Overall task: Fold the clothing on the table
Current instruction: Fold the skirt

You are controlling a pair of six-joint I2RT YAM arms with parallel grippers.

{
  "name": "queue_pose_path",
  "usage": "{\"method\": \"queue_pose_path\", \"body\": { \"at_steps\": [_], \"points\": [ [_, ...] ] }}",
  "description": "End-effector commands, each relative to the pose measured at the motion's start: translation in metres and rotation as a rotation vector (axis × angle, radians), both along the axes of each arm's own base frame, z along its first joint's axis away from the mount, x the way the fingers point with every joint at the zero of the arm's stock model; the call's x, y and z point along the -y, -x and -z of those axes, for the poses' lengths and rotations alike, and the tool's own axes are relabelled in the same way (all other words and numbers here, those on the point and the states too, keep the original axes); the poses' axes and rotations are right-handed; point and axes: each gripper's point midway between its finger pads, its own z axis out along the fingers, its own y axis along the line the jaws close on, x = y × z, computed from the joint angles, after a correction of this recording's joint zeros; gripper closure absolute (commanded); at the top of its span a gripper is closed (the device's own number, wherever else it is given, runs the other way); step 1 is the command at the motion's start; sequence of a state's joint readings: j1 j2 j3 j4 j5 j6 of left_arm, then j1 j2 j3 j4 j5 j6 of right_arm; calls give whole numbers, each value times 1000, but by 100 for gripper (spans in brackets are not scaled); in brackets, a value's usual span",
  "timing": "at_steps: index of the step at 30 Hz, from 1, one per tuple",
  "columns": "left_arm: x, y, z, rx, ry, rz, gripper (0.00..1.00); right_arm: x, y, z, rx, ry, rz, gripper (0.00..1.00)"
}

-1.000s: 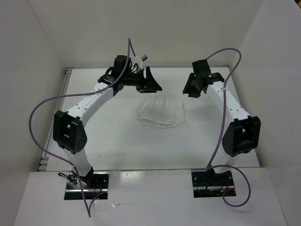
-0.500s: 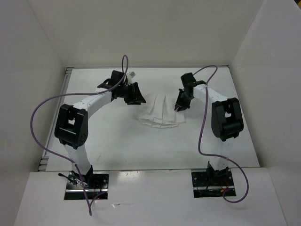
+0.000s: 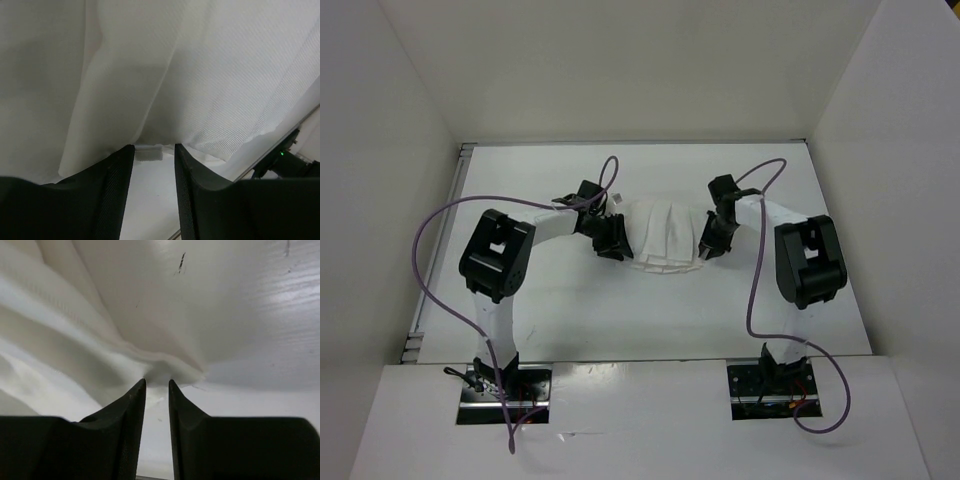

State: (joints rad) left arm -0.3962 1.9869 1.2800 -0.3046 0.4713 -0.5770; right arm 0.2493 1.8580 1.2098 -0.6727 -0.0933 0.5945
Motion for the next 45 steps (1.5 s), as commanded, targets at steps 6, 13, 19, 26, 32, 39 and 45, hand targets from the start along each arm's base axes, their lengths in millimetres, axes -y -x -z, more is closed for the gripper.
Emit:
{"method": "queue_pose_path", "body": {
  "at_steps": [6,13,19,26,32,39,45],
  "points": [
    [-14,21,15,-49,-78,39,55,0,-16,-144,361,-61,24,60],
    [-14,24,-150,375,125,-17,40,18,14,-224,607,-87,76,50],
    [-21,65,-167,419,248,-58,39,-10,78,-189,561,-297,124,50],
    [-36,68,-206,577,311,-198,0,16,120,-241,859,-469,311,30],
    [-18,48,-182,466,292,-178,0,24,139,-282,1077,-562,274,0],
    [14,44,-183,454,286,-114,0,30,144,-299,1172,-543,238,0],
    [19,39,-196,511,309,-131,0,30,149,-319,1277,-524,157,0]
  ]
}}
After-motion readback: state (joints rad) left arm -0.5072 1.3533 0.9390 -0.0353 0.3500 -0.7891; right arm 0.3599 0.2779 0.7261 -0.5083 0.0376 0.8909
